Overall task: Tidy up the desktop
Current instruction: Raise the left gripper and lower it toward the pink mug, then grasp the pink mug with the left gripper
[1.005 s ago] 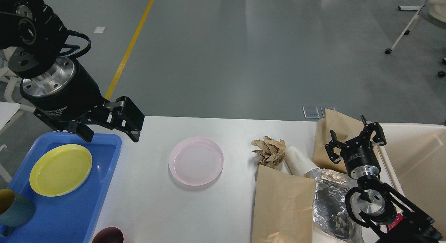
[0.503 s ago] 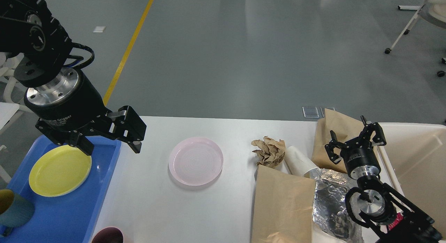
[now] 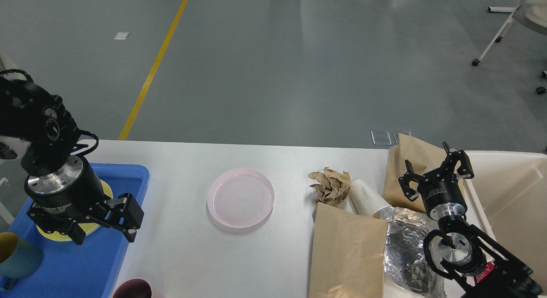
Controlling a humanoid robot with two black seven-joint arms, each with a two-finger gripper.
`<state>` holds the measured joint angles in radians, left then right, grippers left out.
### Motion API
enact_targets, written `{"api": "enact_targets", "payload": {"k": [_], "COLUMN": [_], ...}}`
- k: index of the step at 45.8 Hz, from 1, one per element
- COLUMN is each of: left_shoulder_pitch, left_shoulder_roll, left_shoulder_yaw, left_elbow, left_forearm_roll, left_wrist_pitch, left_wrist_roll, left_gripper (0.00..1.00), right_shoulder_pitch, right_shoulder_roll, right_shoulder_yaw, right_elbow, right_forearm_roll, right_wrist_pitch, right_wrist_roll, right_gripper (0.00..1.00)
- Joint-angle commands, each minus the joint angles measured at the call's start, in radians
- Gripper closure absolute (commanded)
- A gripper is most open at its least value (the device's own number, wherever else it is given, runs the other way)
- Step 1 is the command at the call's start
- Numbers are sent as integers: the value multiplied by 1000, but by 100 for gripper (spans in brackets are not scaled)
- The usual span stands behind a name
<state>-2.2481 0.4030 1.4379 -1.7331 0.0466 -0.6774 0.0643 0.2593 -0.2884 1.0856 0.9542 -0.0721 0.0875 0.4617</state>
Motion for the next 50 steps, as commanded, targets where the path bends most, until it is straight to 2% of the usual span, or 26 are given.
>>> {"api": "enact_targets", "payload": {"k": [1, 18, 25, 36, 50], "left_shoulder_pitch": [119, 393, 479, 614, 656], "left_shoulder_roll": [59, 62, 62, 56, 54], "left_shoulder_yaw": [-63, -99, -137, -221, -235], "left_elbow": [0, 30, 61, 115, 127], "left_forearm_roll": [168, 599, 651, 687, 742], "left_wrist_pitch": [76, 254, 352, 383, 387], "left_wrist_roll": [14, 19, 19, 19, 19], "left_gripper": [9, 14, 14, 14, 16], "right_shoulder_pitch": [0, 0, 0, 0, 0], "right_shoulder_roll": [0, 0, 0, 0, 0], "right_shoulder_yaw": [0, -1, 0, 0, 0], "right_elbow": [0, 0, 0, 0, 0], "right_forearm_roll": [0, 0, 0, 0, 0], "right_wrist_pitch": [0, 0, 0, 0, 0], "right_wrist_roll": [0, 0, 0, 0, 0], "right_gripper": [0, 0, 0, 0, 0]}}
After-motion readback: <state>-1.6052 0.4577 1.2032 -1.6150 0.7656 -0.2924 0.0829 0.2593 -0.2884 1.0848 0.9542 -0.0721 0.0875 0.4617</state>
